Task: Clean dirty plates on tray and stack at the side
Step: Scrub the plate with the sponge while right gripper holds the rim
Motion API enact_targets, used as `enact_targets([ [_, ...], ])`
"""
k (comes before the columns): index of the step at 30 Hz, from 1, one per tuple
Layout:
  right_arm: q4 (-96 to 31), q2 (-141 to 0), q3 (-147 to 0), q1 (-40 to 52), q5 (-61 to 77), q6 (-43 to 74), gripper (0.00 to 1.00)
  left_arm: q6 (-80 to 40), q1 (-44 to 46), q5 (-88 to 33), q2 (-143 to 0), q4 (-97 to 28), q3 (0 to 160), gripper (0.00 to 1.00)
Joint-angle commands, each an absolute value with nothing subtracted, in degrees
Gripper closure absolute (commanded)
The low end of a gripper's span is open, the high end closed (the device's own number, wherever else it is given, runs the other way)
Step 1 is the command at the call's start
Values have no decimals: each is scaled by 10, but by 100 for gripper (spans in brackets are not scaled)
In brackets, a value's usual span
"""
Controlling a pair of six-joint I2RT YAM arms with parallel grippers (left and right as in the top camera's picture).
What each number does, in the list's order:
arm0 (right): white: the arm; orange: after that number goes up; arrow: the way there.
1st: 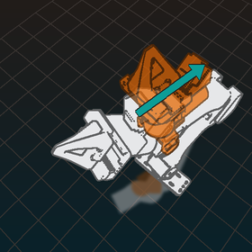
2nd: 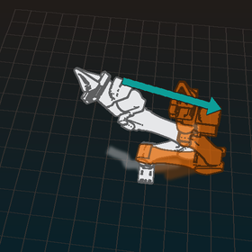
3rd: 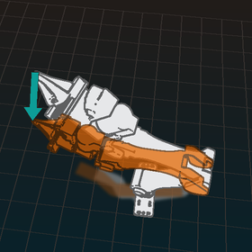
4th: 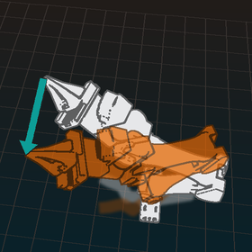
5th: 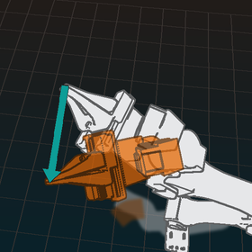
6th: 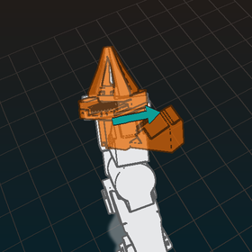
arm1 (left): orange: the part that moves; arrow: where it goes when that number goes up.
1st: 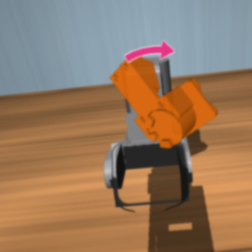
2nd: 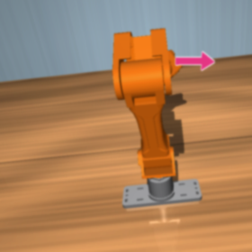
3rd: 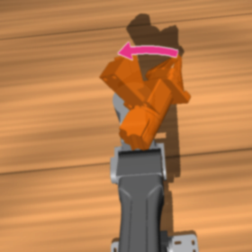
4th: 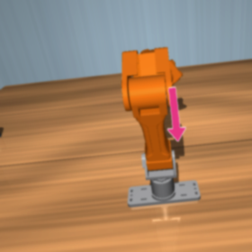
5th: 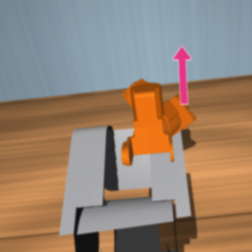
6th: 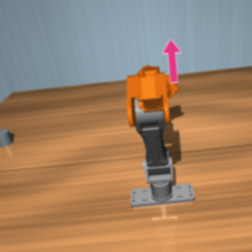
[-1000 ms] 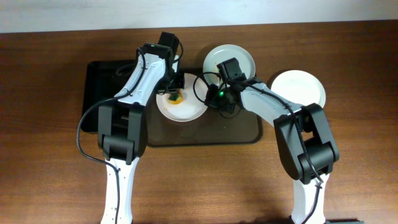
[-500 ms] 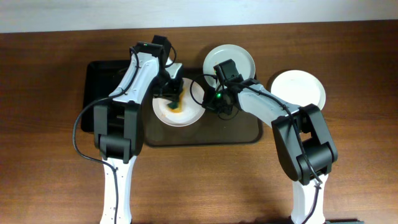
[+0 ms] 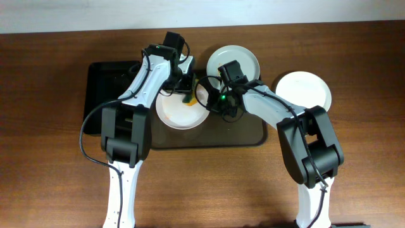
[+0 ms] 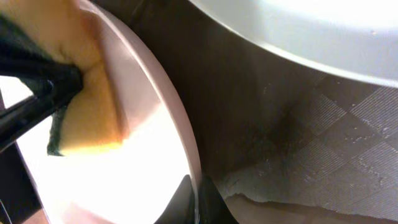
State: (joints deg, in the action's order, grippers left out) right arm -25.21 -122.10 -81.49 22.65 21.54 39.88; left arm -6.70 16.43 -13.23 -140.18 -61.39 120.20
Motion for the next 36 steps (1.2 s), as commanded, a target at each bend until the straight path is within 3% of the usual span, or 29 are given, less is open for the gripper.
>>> enact_targets([
  [1, -260, -1223, -804, 225, 205, 393, 96, -111, 152, 50, -1416, -670, 1198, 99],
  [5, -259, -1223, -804, 225, 205, 393, 96, -111, 135, 106, -1416, -752, 1198, 99],
  [12, -257, -1223, -804, 225, 205, 393, 96, -104, 138, 91, -1416, -836, 1198, 99],
  [18, -257, -1223, -804, 225, 205, 393, 96, 58, 140, -193, -1416, -792, 1198, 99],
  [25, -257, -1223, -804, 225, 205, 393, 96, 52, 155, -264, -1421, -724, 1198, 99],
  [30, -258, -1223, -804, 225, 205, 393, 96, 2, 158, -221, -1438, -644, 1198, 99],
  [33, -262, -1223, -804, 225, 205, 393, 96, -24, 151, -121, -1438, -622, 1202, 99],
  [36, -264, -1223, -804, 225, 205, 393, 96, -42, 146, 52, -1437, -651, 1225, 99],
])
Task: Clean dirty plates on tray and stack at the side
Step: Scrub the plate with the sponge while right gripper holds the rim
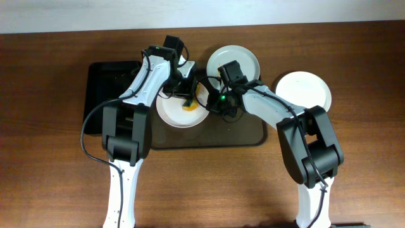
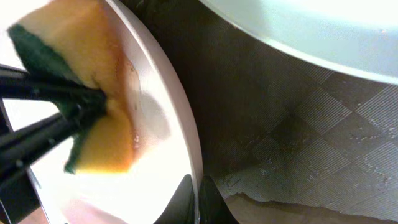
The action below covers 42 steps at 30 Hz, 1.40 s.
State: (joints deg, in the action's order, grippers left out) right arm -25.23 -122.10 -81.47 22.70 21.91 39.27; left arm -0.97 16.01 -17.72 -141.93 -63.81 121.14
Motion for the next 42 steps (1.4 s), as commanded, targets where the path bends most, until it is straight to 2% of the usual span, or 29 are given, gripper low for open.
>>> enact_targets([
  [1, -263, -1223, -804, 225, 205, 393, 96, -46, 144, 86, -1437, -661, 1230, 99],
  [4, -261, -1223, -804, 225, 205, 393, 96, -67, 141, 134, -1437, -699, 1237, 99],
  [8, -261, -1223, -804, 225, 205, 393, 96, -77, 145, 112, -1437, -754, 1237, 99],
  [10, -261, -1223, -804, 225, 205, 393, 96, -67, 152, 61, -1437, -788, 1237, 99],
  [15, -258, -1223, -804, 225, 205, 393, 96, 80, 176, -169, -1437, -830, 1236, 99],
  [20, -260, -1223, -804, 225, 205, 393, 96, 84, 201, -236, -1437, -771, 1236, 99],
  [31, -268, -1223, -804, 225, 205, 393, 96, -35, 187, -170, -1482, -640, 1229, 99],
  [38, -270, -1223, -804, 225, 205, 393, 96, -108, 102, -130, -1481, -644, 1235, 99],
  [42, -270, -1223, -804, 225, 205, 393, 96, -109, 65, -116, -1481, -685, 1235, 99],
])
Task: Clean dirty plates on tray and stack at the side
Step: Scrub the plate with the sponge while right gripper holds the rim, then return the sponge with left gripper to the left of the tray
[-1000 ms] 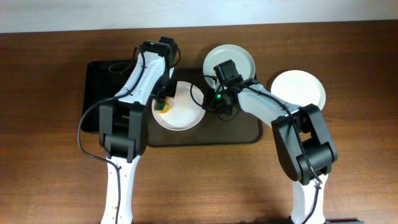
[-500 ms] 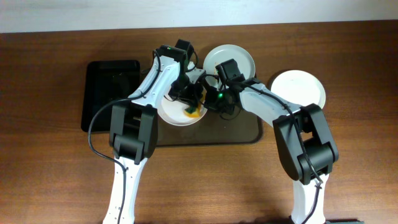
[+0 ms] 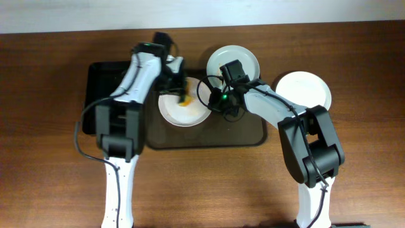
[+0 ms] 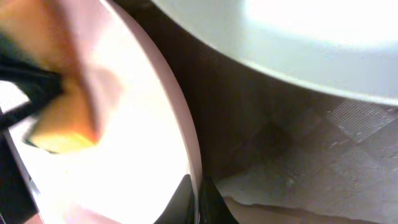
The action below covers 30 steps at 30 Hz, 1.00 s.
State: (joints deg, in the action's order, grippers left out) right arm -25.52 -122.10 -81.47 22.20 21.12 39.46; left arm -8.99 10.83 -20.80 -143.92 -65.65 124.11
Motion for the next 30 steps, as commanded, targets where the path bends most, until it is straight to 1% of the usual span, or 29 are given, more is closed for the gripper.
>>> enact_targets([
  [1, -270, -1223, -804, 225, 205, 393, 96, -109, 62, -109, -1481, -697, 1235, 99],
  [5, -267, -1223, -804, 225, 205, 393, 96, -74, 55, -103, -1481, -773, 1235, 99],
  [11, -268, -1223, -804, 225, 205, 393, 96, 8, 85, -112, -1481, -849, 1235, 99],
  [13, -268, -1223, -804, 225, 205, 393, 96, 51, 95, -163, -1481, -858, 1235, 99],
  [17, -268, -1223, -804, 225, 205, 393, 96, 160, 104, -315, -1481, -854, 1235, 99],
  [21, -268, -1223, -804, 225, 205, 392, 96, 213, 99, -417, -1481, -839, 1235, 99],
  [26, -272, -1223, -804, 225, 205, 392, 96, 213, 63, -461, -1481, -818, 1241, 99],
  [30, -274, -1223, -804, 225, 205, 384, 96, 213, 4, -479, -1481, -870, 1304, 99],
])
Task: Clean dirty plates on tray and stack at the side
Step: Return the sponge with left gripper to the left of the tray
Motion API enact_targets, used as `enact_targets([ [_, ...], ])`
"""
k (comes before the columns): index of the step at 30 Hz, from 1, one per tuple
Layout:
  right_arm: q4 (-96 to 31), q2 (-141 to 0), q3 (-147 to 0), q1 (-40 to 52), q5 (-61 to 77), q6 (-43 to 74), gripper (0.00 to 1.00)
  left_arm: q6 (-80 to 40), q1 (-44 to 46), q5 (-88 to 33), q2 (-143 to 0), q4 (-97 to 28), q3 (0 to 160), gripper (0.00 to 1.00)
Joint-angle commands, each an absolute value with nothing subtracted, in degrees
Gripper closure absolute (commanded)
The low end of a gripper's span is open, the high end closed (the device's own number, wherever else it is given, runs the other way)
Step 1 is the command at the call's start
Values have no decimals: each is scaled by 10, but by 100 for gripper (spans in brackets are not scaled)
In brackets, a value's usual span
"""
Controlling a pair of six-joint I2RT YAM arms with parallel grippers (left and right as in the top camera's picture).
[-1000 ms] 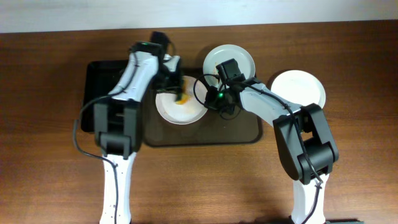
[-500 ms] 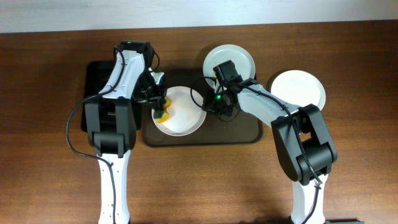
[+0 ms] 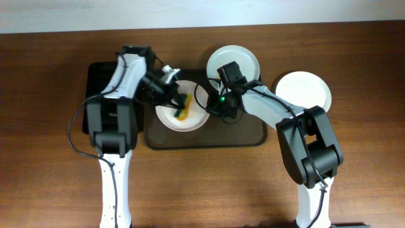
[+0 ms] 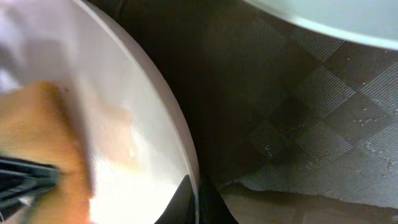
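A white plate (image 3: 190,120) with orange smears lies on the dark tray (image 3: 243,136). My right gripper (image 3: 211,106) is shut on its right rim; in the right wrist view the two fingertips (image 4: 198,202) pinch the plate's edge (image 4: 180,130). My left gripper (image 3: 176,101) is shut on a yellow and green sponge (image 3: 182,109) that rests on the plate's middle. The sponge (image 4: 37,149) shows blurred at the left of the right wrist view. A second plate (image 3: 233,61) sits at the tray's far edge.
A clean white plate (image 3: 304,90) lies on the table right of the tray. A black bin (image 3: 96,95) stands left of the tray, under the left arm. The wooden table (image 3: 209,183) stretches in front of the tray.
My left arm has swung leftward and its gripper now points in from the left, with the sponge nearer the plate's middle. The right gripper keeps its hold on the rim.
Throughout, my right gripper stayed shut on the plate's right rim. The left gripper held the sponge at the plate's far part, then further in, then at the far left, and now at the middle. Orange smears remain visible on the plate.
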State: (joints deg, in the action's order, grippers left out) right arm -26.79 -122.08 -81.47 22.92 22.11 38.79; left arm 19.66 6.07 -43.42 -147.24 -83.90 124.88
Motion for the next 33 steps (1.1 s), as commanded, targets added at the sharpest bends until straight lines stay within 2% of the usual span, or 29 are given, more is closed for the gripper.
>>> enact_targets([
  [1, -274, -1223, -804, 225, 205, 384, 96, 213, -8, -486, -1481, -883, 1326, 99],
  [6, -274, -1223, -804, 225, 205, 384, 95, 213, -55, -487, -1481, -942, 1445, 99],
  [7, -274, -1223, -804, 225, 205, 381, 89, 213, -61, -487, -1481, -949, 1461, 99],
  [9, -269, -1223, -804, 225, 203, 375, 69, 213, -64, -483, -1481, -951, 1468, 99],
  [10, -262, -1223, -804, 225, 203, 365, 63, 213, -63, -474, -1481, -951, 1467, 99],
  [12, -254, -1223, -804, 225, 203, 347, 60, 213, -60, -440, -1482, -951, 1467, 99],
  [14, -250, -1223, -804, 225, 203, 339, 60, 213, -58, -419, -1482, -952, 1467, 99],
  [15, -248, -1223, -804, 225, 204, 333, 65, 213, -58, -418, -1482, -953, 1467, 99],
  [16, -248, -1223, -804, 225, 206, 326, 78, 213, -57, -417, -1482, -952, 1466, 99],
  [17, -248, -1223, -804, 225, 211, 321, 96, 213, -57, -417, -1482, -952, 1466, 99],
  [21, -298, -1189, -826, 225, 211, 292, 96, 213, -57, -404, -1482, -955, 1465, 99],
  [28, -415, -1030, -835, 269, -22, 272, 96, 213, -57, -392, -1482, -956, 1464, 99],
  [33, -442, -996, -835, 334, -231, 272, 96, 213, -56, -392, -1482, -956, 1464, 99],
])
